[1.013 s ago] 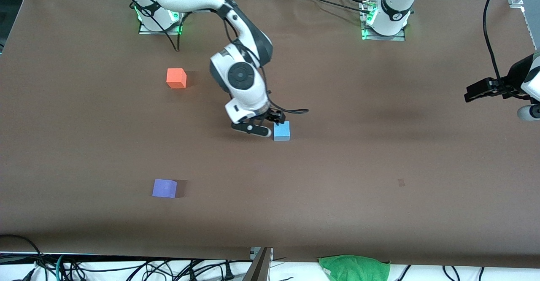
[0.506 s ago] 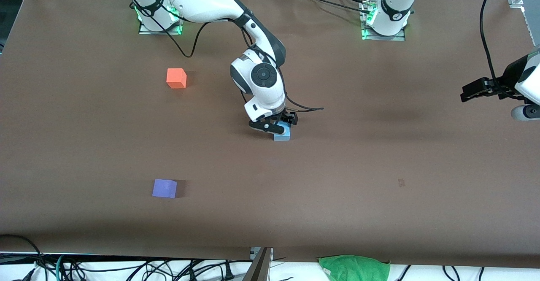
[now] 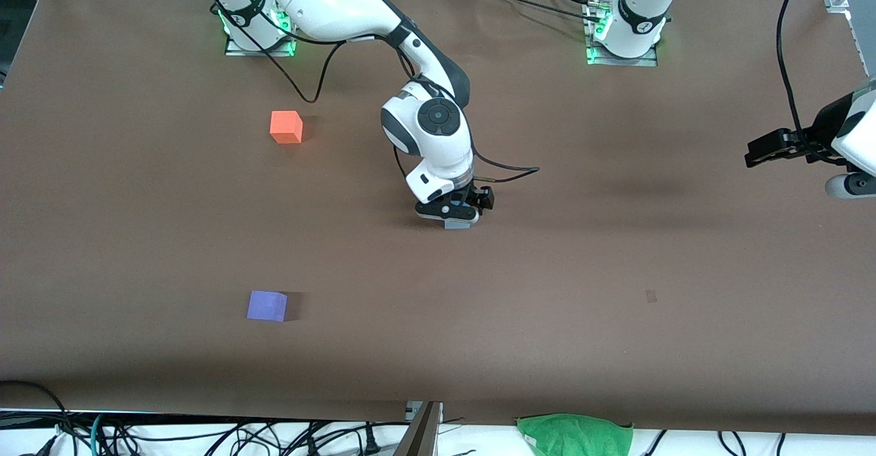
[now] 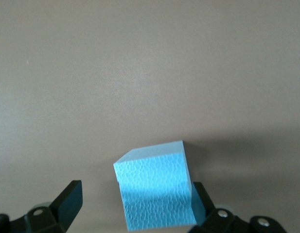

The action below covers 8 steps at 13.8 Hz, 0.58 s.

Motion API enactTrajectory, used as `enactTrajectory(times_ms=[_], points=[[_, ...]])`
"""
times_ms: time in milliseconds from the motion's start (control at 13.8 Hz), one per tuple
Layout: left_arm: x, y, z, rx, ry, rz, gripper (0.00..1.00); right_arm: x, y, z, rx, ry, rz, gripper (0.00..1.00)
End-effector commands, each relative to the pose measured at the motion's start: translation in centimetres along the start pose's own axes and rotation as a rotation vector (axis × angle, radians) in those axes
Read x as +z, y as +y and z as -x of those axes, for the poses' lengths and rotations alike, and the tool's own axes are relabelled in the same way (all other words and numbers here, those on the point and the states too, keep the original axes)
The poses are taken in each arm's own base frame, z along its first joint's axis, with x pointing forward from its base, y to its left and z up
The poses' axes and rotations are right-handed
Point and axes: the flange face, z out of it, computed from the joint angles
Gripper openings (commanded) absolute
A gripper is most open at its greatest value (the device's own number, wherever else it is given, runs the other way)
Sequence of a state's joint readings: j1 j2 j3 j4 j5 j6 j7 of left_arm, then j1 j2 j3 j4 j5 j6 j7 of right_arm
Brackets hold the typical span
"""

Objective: Place blue block between orange and purple blocks
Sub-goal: 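Close the right gripper on the light blue cube and lift it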

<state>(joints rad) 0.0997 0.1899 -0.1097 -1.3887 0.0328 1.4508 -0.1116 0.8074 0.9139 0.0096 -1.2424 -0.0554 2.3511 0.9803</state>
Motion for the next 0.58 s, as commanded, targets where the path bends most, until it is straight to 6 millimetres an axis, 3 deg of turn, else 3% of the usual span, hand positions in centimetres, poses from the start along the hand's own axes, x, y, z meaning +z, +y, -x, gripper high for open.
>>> enactTrajectory(times_ms=[0, 289, 362, 506], points=[[-0.44, 0.31, -0.19, 0.024, 0.006, 0.019, 1.00, 1.57, -0.90, 0.91, -0.113, 0.043, 0.038, 0.99], [-0.44, 0.33, -0.18, 0.024, 0.006, 0.020, 1.00, 2.08, -0.63, 1.19, -0.147, 0.048, 0.065, 0.99], [-0.44, 0.41, -0.18, 0.024, 0.006, 0.019, 1.00, 2.24, -0.54, 1.25, -0.148, 0.044, 0.071, 0.94], [-0.44, 0.50, -0.17, 0.025, 0.006, 0.018, 1.00, 2.26, -0.52, 1.26, -0.145, 0.040, 0.070, 0.72]])
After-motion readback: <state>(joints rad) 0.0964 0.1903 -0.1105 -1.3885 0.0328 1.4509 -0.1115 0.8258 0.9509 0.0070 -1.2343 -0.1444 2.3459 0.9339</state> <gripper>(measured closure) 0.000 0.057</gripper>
